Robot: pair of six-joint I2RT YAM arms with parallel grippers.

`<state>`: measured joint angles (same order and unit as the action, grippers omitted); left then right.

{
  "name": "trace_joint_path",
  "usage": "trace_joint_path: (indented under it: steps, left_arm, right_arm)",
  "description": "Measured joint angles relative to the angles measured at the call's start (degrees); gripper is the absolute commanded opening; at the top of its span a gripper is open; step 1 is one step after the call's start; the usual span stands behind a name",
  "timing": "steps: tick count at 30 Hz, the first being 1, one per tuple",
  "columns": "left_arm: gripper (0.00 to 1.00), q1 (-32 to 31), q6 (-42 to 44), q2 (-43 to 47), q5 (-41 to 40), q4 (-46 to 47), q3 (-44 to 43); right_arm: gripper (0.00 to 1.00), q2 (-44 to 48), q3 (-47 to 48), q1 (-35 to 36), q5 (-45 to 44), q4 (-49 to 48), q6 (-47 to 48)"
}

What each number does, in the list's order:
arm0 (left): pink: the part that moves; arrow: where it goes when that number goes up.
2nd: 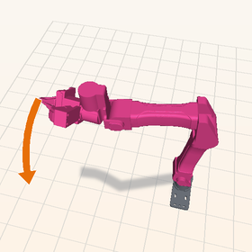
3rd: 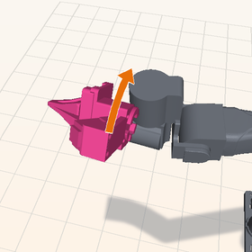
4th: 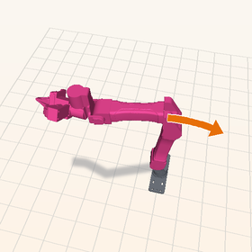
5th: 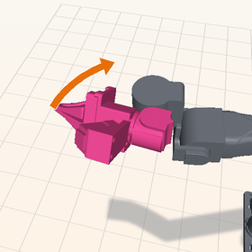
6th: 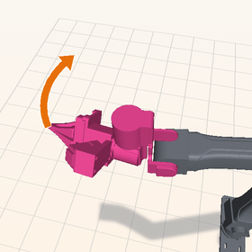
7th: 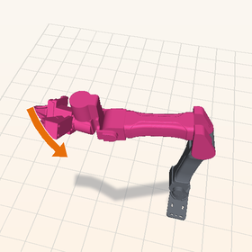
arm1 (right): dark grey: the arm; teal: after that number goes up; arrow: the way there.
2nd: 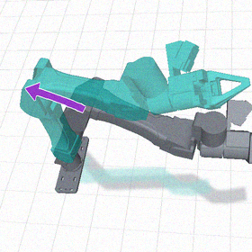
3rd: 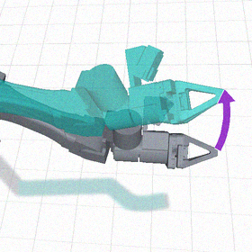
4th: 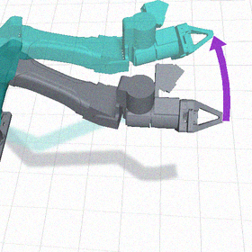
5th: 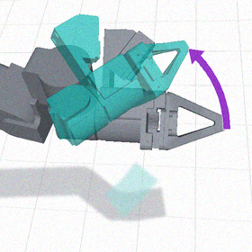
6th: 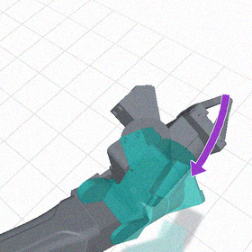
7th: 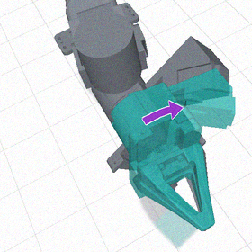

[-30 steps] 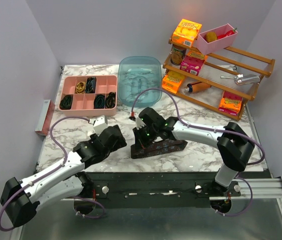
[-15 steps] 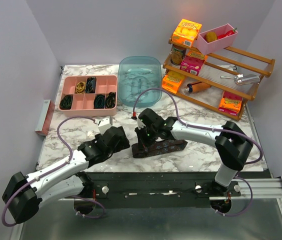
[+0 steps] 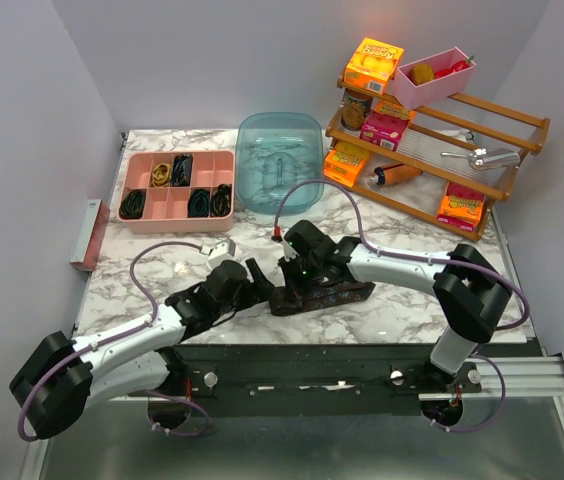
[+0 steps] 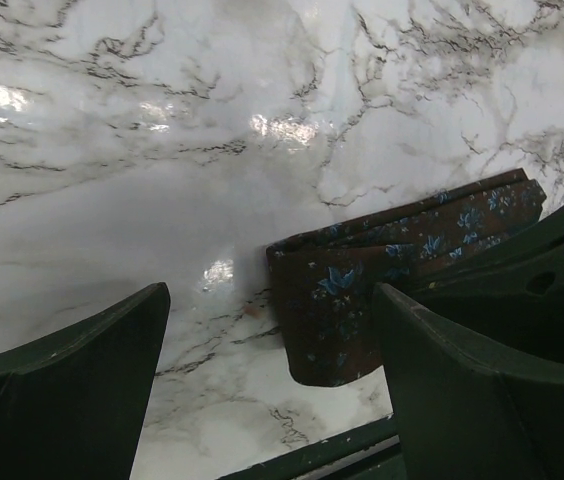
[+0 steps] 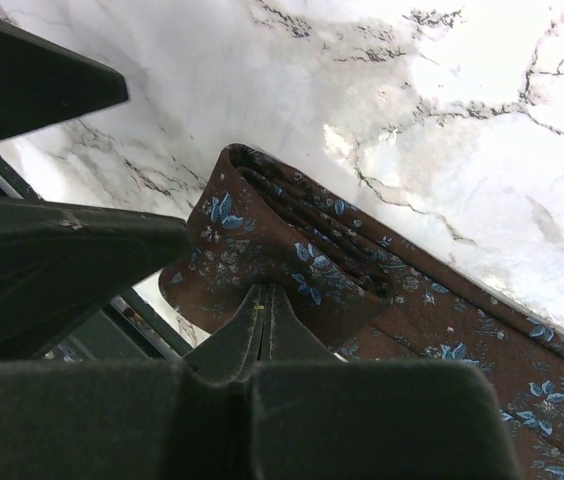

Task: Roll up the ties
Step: Roll the tie at the center of the board.

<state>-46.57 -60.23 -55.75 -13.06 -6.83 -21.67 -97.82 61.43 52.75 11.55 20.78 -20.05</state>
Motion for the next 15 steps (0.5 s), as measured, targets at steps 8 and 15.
trace_joint_path:
  steps: [8,15]
  left_arm:
    - [0.75,0.00,-2.03,-5.97,5.05,12.41,2.89]
    - [0.64,0.00,-2.84,-8.94,7.52,19.34,5.33]
  right_arm:
    - [0.00,0.28,-1.42,-0.85,0.20,-1.51,-0.02]
    - [0.00,0.37,-2.21,-1.79,1.51,-2.71,-0.04]
